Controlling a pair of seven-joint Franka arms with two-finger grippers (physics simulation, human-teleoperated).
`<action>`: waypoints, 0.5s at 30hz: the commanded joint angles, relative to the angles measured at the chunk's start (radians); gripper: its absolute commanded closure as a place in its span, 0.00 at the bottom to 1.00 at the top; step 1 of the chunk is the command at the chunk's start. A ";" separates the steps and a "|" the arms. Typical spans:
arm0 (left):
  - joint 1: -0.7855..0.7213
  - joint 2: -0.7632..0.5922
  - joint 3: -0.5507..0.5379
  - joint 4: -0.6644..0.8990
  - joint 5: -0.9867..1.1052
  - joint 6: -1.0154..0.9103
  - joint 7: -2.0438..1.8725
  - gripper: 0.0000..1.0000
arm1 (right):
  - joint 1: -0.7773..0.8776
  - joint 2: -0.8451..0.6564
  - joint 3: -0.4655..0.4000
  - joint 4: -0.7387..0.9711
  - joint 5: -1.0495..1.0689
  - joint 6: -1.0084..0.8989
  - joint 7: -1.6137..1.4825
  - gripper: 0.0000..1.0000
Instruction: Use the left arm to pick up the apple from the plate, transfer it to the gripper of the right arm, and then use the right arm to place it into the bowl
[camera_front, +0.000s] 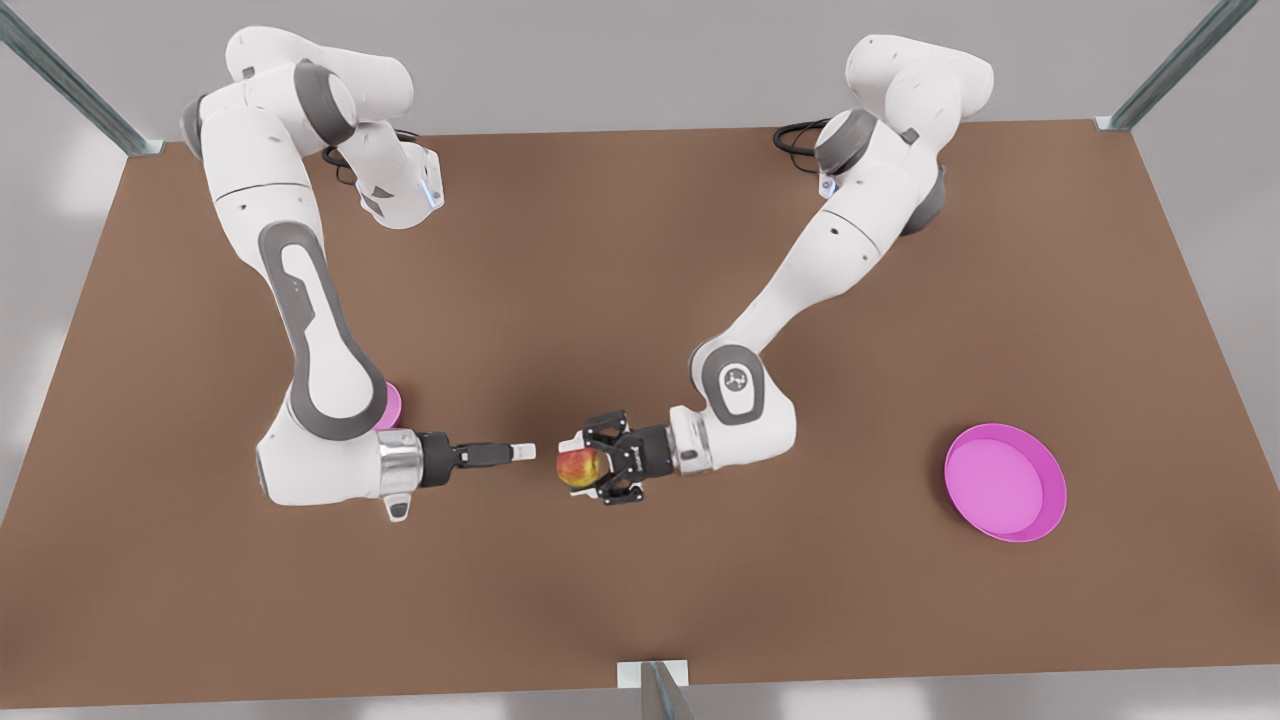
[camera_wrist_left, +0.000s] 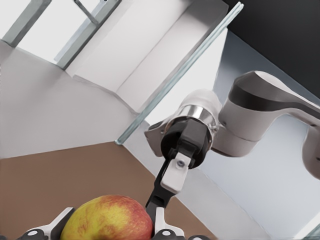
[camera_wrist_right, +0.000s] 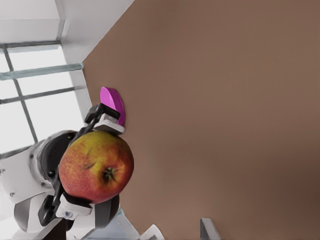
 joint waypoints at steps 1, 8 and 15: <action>-0.008 0.006 -0.002 0.008 -0.019 0.063 0.654 0.27 | -0.005 0.014 0.014 -0.002 0.067 0.103 -0.312 0.00; -0.028 0.011 -0.002 0.017 -0.019 0.089 0.654 0.27 | -0.042 0.020 0.060 -0.107 0.185 0.080 -0.441 0.00; -0.028 0.011 -0.002 0.017 -0.019 0.089 0.652 0.27 | -0.117 0.071 0.074 -0.100 0.358 -0.106 -0.647 0.00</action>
